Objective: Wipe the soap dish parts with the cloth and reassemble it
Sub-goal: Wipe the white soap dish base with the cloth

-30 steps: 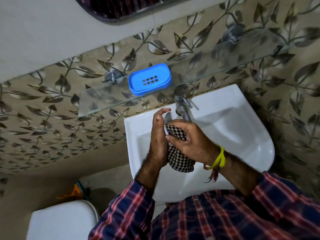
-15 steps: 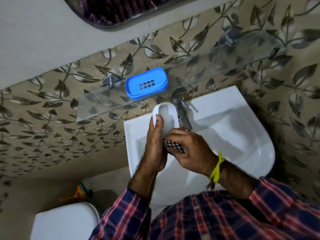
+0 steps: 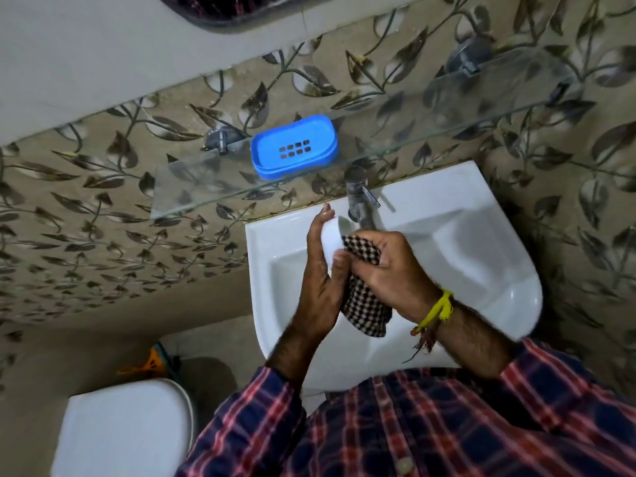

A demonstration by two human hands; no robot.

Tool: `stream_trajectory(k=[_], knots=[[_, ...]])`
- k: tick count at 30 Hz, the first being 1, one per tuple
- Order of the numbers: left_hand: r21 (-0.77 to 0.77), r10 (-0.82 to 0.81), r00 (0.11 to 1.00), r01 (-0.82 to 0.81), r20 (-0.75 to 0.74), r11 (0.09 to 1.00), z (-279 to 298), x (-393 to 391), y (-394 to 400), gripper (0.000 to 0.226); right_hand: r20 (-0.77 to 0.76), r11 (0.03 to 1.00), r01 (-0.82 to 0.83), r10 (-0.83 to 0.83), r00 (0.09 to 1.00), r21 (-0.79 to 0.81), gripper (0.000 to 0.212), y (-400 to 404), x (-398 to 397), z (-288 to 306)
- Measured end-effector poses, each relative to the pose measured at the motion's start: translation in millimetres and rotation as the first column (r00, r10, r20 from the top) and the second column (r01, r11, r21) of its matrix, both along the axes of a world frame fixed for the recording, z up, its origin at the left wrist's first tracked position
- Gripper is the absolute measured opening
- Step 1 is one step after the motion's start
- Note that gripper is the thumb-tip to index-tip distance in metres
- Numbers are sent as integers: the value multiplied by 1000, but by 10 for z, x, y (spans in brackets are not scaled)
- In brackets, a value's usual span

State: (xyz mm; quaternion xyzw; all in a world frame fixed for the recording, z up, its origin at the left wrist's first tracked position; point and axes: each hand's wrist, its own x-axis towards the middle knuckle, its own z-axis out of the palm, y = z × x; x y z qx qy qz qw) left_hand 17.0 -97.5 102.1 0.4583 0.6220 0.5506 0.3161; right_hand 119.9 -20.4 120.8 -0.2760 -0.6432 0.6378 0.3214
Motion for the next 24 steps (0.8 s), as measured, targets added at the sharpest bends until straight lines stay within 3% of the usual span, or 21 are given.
stream_trajectory(k=[2,4,7,10,12,14,16,17,21,22,24], knots=[[44,-5,996,1,92,999,39,28,18,56,-76,980,-75,62,995,-186,22,-19,-15,33],[88,2,992,-13,127,996,71,16,58,52,-126,951,-186,159,979,-248,17,24,10,86],[120,56,959,-93,279,988,79,-15,58,68,-9,955,-292,292,956,-50,21,65,16,123],[-9,186,824,-214,536,977,71,-58,91,67,222,907,-368,323,920,206,30,34,-22,62],[-141,303,722,-277,622,950,60,-146,99,68,362,861,-371,241,900,349,36,44,16,82],[-263,388,655,-286,648,921,43,-278,106,82,346,907,-170,29,938,385,31,93,92,169],[-318,402,667,-252,627,914,15,-329,117,95,321,922,95,-225,920,375,18,117,103,270],[-310,370,682,-216,631,926,13,-306,119,93,343,895,138,-300,890,424,13,103,56,290],[-284,269,645,-83,716,955,33,6,131,63,422,732,21,-417,805,681,10,-153,-199,197],[-287,261,663,-73,701,955,6,34,137,63,416,720,28,-432,800,694,11,-207,-228,173],[-254,231,614,-51,755,966,-31,-26,132,62,381,755,16,-349,856,655,12,-265,-242,113]])
